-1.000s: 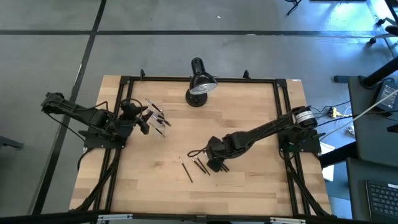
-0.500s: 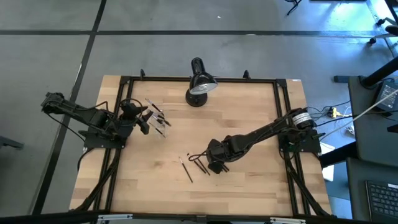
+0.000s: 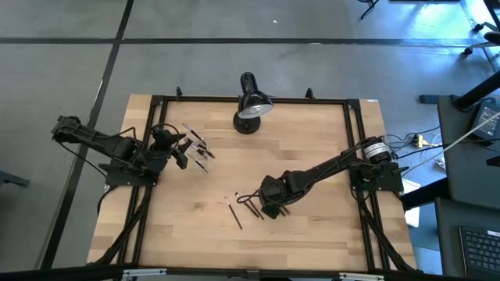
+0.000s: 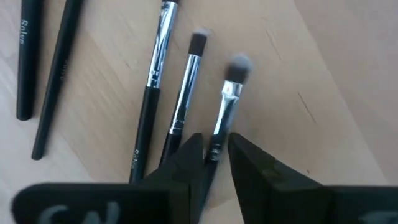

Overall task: Sort items
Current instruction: Put the eyeshadow brush into the transparent organizer

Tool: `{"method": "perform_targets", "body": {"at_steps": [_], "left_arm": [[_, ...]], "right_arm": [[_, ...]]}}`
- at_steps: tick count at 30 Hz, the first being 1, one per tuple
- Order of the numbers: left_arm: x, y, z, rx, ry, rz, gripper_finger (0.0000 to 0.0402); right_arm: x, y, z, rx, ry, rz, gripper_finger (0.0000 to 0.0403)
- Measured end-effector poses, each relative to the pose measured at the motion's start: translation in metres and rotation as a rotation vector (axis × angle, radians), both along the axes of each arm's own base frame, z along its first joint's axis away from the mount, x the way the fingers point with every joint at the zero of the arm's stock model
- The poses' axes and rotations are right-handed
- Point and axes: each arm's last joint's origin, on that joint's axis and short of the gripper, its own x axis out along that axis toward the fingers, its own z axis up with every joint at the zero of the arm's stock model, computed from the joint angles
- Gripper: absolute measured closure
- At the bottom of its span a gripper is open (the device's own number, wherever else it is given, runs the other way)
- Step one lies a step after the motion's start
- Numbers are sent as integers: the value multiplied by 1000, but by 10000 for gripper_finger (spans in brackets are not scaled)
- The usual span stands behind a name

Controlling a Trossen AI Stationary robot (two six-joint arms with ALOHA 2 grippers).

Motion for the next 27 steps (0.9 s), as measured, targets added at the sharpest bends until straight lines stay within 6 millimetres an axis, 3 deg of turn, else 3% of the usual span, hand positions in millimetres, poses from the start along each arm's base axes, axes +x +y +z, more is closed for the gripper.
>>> {"method": "perform_targets", "body": {"at_steps": [10, 18, 21, 27], "left_arm": [[0, 0, 0, 0, 0, 0, 222], [0, 0, 0, 3, -1, 3, 222], [0, 0, 0, 15, -5, 16, 222], [0, 0, 1, 18, -11, 19, 222]], "right_arm": [[-1, 0, -3, 1, 27, 29, 383], [4, -6, 1, -10, 30, 71, 378], [17, -13, 11, -50, -21, 104, 381], [55, -34, 51, -132, -276, 173, 380]]}}
